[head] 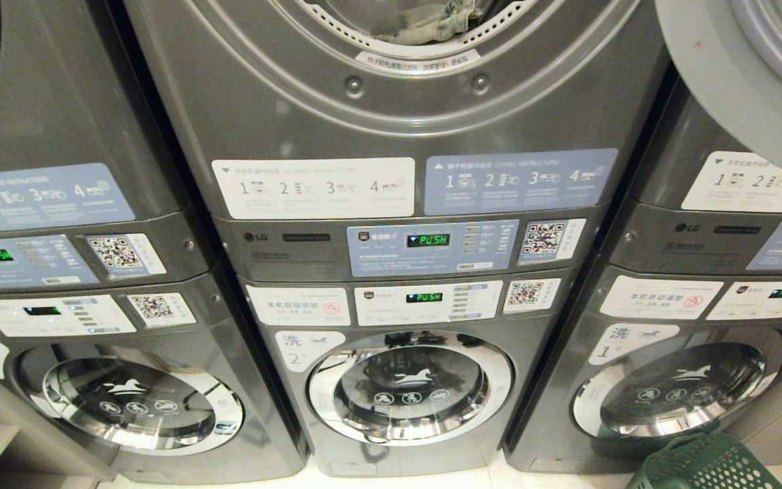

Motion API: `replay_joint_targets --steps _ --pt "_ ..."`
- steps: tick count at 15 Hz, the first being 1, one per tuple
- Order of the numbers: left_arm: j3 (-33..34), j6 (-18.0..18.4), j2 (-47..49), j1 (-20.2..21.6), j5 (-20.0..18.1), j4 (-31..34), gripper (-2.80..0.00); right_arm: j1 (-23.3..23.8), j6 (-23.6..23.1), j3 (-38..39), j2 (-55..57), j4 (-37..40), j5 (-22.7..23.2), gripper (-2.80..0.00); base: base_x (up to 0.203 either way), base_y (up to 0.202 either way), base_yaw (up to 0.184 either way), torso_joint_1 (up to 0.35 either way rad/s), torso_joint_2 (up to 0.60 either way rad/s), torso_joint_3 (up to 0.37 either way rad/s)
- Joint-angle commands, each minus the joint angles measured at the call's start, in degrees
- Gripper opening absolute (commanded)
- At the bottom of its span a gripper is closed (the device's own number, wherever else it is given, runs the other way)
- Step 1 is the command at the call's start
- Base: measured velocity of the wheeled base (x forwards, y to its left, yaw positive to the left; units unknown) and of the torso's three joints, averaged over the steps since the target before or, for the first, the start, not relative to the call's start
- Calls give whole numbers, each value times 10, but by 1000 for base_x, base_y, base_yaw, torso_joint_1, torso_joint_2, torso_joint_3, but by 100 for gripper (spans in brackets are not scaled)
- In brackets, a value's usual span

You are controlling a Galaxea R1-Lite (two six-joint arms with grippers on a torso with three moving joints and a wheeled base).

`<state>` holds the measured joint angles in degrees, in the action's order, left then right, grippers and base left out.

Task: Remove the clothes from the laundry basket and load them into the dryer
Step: Close the dryer

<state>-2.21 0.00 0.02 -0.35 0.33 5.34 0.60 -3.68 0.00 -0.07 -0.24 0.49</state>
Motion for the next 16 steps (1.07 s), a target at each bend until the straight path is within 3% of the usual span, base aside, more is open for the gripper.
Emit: replay_joint_targets --steps 1,16 --pt "0 0 0 0 0 0 -280 0 0 0 1 0 0 -280 0 0 0 -95 183 96" --pt "-1 2 0 0 -1 3 -280 0 2 -1 0 1 2 -280 0 0 0 -133 272 139"
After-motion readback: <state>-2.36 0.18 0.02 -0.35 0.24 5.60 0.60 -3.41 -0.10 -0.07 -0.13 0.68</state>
